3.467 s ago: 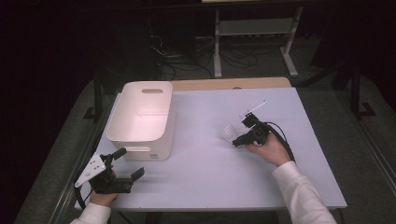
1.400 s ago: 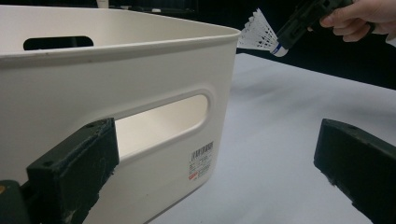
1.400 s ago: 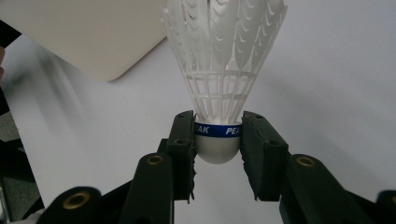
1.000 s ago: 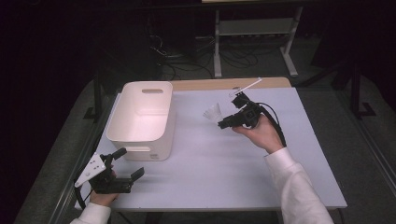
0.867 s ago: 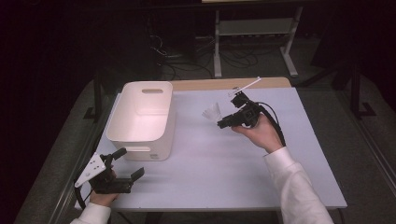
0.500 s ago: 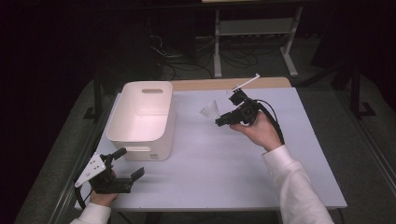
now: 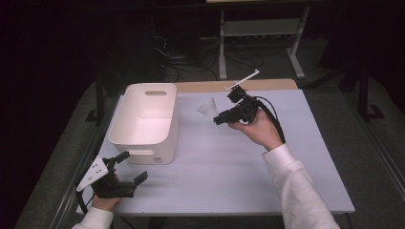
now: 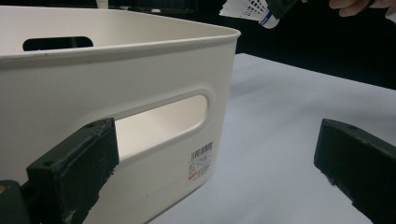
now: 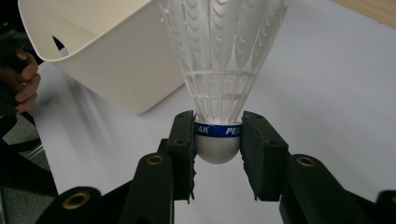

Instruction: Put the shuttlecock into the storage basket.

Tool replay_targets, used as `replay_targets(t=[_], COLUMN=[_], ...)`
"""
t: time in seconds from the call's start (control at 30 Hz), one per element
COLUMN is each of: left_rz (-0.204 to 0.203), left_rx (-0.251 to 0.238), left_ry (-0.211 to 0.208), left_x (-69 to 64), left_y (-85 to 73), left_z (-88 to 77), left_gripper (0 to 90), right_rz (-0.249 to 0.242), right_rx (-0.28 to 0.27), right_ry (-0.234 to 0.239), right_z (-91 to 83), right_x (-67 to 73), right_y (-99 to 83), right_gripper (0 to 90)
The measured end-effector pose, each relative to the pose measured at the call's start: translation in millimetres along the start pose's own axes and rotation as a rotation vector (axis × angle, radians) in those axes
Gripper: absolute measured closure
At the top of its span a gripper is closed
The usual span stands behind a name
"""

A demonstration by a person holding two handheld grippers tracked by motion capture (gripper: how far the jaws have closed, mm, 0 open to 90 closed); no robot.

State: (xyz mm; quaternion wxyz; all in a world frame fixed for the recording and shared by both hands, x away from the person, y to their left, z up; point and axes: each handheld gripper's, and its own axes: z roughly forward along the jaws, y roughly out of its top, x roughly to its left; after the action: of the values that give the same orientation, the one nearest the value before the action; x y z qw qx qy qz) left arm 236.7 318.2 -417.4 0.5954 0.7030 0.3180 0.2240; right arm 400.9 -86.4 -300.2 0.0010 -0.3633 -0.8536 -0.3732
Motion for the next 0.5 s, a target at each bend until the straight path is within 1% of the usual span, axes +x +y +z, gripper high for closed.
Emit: replay_targets(t=[0.07, 0.1, 0.2, 0.23, 0.27, 0.33, 0.4, 0.47, 0.5], left_rz=[-0.001, 0.000, 0.001, -0.002, -0.003, -0.006, -0.008, -0.008, -0.006], left_rx=[-0.001, -0.001, 0.000, -0.002, -0.004, -0.007, -0.005, -0.008, -0.007], left_ry=[-0.001, -0.001, -0.001, -0.002, -0.002, -0.003, -0.001, -0.003, -0.004], left_x=[0.1, 0.1, 0.1, -0.1, -0.2, -0.3, -0.7, -0.7, -0.6], left_y=[-0.1, -0.1, 0.0, -0.1, -0.1, -0.1, 0.1, 0.0, 0.0], left_z=[0.1, 0.1, 0.1, 0.2, 0.3, 0.5, 0.3, 0.5, 0.4], left_gripper=[0.0, 0.0, 0.0, 0.0, 0.0, 0.0, 0.0, 0.0, 0.0], right_rz=[-0.006, -0.020, -0.023, -0.035, -0.028, -0.023, -0.040, -0.039, -0.051], right_rx=[-0.003, -0.006, -0.008, -0.010, -0.008, -0.010, -0.013, -0.015, -0.017], right_ry=[-0.003, -0.008, -0.003, 0.000, 0.014, 0.016, 0.016, 0.016, 0.016], right_z=[1.5, 2.7, 4.3, 4.9, 5.2, 6.4, 7.9, 9.1, 9.6], right_x=[1.9, 2.5, 6.3, 6.4, 8.6, 11.7, 13.2, 16.6, 17.1], right_y=[2.5, 3.9, 8.8, 9.9, 12.2, 15.6, 18.1, 21.6, 22.8], right_gripper=[64.7, 64.7, 64.7, 64.7, 64.7, 64.7, 64.7, 64.7, 64.7])
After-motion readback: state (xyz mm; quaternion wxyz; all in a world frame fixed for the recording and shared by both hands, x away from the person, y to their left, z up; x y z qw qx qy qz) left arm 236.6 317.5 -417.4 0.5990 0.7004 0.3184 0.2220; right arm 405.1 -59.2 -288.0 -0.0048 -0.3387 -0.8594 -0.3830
